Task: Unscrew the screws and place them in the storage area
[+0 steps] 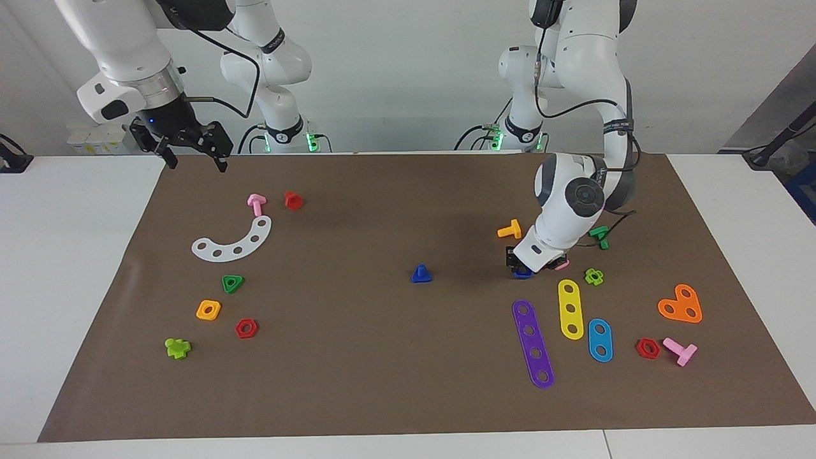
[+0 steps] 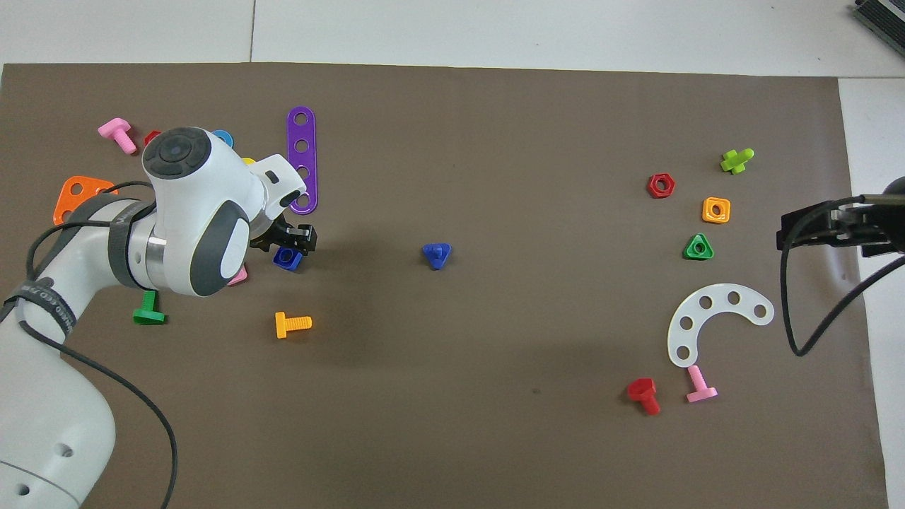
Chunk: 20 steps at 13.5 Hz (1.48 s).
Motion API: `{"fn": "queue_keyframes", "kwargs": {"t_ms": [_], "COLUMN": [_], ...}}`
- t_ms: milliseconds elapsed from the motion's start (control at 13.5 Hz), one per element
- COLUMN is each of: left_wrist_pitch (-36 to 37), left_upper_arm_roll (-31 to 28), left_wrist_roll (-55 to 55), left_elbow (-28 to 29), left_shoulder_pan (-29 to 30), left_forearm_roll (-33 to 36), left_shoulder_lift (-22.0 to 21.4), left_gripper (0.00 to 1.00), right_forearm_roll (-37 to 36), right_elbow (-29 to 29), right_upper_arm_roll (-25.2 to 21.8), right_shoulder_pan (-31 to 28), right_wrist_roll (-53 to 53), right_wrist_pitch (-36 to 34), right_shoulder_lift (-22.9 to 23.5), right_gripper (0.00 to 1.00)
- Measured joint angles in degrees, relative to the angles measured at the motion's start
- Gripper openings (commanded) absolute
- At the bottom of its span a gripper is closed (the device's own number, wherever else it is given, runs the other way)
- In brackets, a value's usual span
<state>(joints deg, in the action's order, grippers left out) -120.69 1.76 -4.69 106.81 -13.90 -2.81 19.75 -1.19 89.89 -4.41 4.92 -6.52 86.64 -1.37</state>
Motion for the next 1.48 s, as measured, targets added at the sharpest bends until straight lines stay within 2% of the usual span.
{"fn": "queue_keyframes", "kwargs": {"t_ms": [370,519,667,889,1111,1333,1481], "left_wrist_pitch": [-0.4,0.9,5.3,15.1,20.9,24.8,26.7], "left_upper_arm_roll": [-0.7,-1.0,-1.1,-1.2,-1.2,-1.1,-1.1], "left_wrist_roll": [0.0,0.3,2.8,8.0,10.8,11.0,11.0], "left_elbow": [-1.8,-3.2,-5.5,-11.1,-14.4,-14.7,-14.7], "left_shoulder_pan": [1.4,4.7,8.7,13.6,15.6,15.7,15.7], "left_forearm_roll": [0.0,0.0,1.1,2.9,4.4,4.6,4.6], "left_shoulder_lift": [-2.4,-4.3,-6.2,-7.9,-10.0,-13.9,-16.2], "left_gripper": [1.0,1.0,1.0,1.0,1.0,1.0,1.0], "right_forearm_roll": [1.7,2.4,2.4,2.3,2.1,1.9,1.0], "right_elbow": [1.2,5.2,9.2,9.0,4.5,0.4,-1.1], "right_upper_arm_roll": [0.1,0.2,0.5,0.8,0.9,0.9,0.7], "right_shoulder_pan": [1.2,5.7,12.2,22.3,30.9,34.3,34.3], "right_wrist_roll": [0.1,-1.5,-8.4,-21.0,-30.4,-32.6,-32.1], "right_wrist_pitch": [2.4,8.7,15.3,25.7,33.7,41.0,43.8], "right_shoulder_lift": [0.0,0.0,1.3,9.6,21.1,30.6,34.3], "right_gripper": [1.0,1.0,1.0,1.0,1.0,0.99,0.91]}}
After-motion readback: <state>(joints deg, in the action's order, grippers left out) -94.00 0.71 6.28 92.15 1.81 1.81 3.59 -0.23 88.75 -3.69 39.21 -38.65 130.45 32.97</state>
